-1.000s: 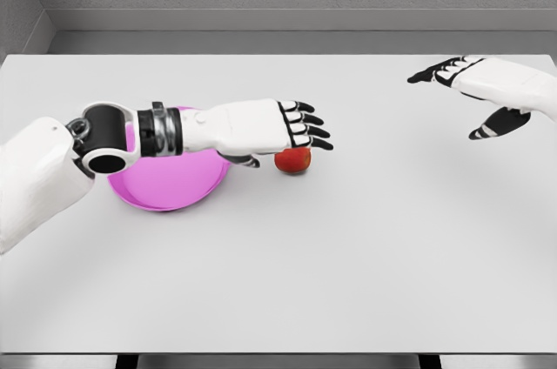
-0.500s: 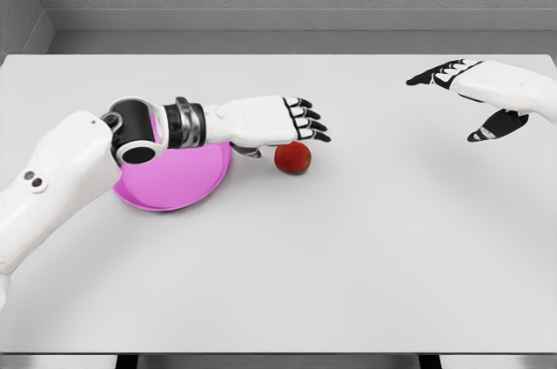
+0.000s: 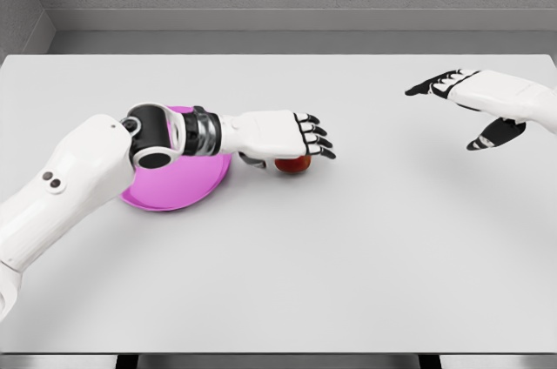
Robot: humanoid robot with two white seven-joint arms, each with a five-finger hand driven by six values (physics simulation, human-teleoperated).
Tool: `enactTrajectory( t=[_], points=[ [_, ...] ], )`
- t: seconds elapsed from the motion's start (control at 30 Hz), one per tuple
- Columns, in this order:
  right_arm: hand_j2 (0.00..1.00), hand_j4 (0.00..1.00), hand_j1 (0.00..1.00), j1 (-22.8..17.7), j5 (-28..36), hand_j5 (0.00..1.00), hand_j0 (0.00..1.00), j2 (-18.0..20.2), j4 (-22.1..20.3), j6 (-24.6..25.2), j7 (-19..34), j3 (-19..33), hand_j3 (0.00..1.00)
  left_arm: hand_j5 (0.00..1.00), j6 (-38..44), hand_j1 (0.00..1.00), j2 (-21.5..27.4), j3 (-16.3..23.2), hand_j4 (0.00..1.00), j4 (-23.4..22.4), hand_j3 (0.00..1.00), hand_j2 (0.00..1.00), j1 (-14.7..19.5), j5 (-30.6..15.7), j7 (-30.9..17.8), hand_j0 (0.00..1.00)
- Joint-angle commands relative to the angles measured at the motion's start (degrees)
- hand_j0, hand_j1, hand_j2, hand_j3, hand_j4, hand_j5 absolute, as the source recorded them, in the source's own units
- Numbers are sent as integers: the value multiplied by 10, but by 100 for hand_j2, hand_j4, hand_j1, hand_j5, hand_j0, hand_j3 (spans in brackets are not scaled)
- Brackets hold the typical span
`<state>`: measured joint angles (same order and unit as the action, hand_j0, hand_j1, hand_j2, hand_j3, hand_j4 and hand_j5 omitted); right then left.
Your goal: Put the apple on the plate with both arms
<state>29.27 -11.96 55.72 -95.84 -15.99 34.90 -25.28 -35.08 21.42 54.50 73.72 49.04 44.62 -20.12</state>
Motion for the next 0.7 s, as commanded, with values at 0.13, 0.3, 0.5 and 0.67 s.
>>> enactTrajectory(
  t=[0.13, 0.3, 0.5, 0.67],
  points=[
    [100, 100, 100, 0, 2, 100, 100, 4, -2, 1, 1, 2, 100, 100, 1, 100, -4, 33, 100, -24, 100, 100, 25, -87, -57, 100],
    [100, 100, 100, -1, 0, 100, 100, 12, -1, 1, 1, 4, 100, 100, 1, 100, -3, 37, 100, -25, 100, 100, 30, -88, -57, 100],
    [100, 100, 100, -1, -1, 100, 100, 12, 1, 1, 1, 5, 100, 100, 1, 100, -8, 35, 100, -47, 100, 100, 34, -83, -57, 100],
    [100, 100, 100, -2, -1, 100, 100, 11, -1, 1, 1, 4, 100, 96, 1, 96, -11, 33, 96, -61, 96, 96, 41, -84, -57, 96]
  ],
)
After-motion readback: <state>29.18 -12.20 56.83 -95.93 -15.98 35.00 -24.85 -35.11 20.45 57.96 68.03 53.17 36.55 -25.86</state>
